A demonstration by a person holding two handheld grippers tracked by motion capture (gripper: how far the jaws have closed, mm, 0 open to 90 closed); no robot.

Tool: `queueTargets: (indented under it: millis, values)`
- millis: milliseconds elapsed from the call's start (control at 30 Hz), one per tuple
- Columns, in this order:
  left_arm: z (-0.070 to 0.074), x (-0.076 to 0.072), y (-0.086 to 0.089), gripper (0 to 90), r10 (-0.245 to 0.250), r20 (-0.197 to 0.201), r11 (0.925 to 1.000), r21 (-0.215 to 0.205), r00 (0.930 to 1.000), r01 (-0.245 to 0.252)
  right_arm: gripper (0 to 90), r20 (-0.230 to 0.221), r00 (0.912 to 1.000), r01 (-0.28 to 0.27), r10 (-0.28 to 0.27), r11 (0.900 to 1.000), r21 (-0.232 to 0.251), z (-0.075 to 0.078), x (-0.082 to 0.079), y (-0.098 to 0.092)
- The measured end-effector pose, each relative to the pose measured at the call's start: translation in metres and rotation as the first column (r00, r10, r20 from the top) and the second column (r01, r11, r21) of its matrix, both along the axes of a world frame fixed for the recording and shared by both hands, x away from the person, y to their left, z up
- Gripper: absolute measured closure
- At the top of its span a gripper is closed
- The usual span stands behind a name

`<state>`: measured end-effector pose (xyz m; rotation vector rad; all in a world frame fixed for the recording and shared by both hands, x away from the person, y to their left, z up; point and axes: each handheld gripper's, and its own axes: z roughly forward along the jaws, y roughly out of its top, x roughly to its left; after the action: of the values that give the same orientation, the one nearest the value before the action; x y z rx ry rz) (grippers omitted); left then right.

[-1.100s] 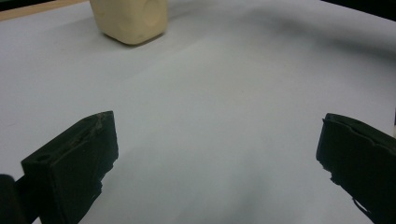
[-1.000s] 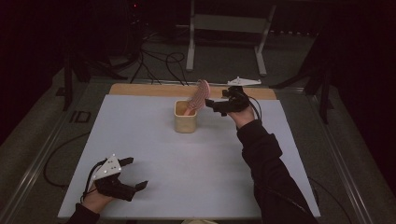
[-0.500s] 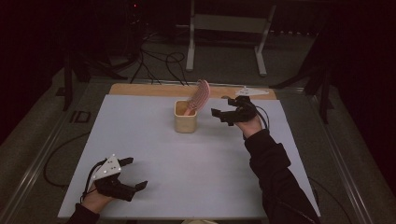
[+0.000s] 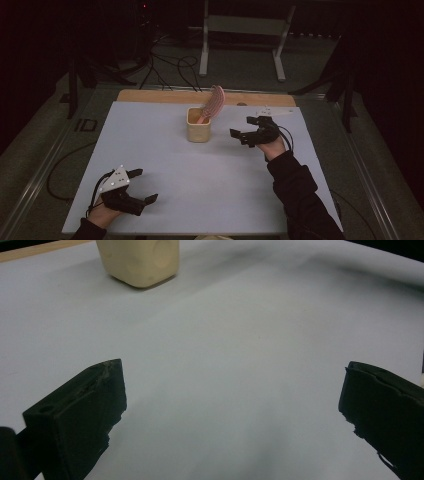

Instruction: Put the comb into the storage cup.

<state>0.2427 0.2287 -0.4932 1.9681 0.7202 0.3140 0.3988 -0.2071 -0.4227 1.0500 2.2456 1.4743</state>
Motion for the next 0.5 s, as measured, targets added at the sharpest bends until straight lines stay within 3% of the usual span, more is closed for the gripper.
queueTargets:
  millis: [500]
  values:
    - [0.0, 0.0, -0.001, 0.0, -0.009, 0.0, 1.0, 0.002, 1.0, 0.009, 7.4, -0.026, 0.9993, -0.024, 0.025, 1.0, 0.004, -0.028, -0.024, -0.013]
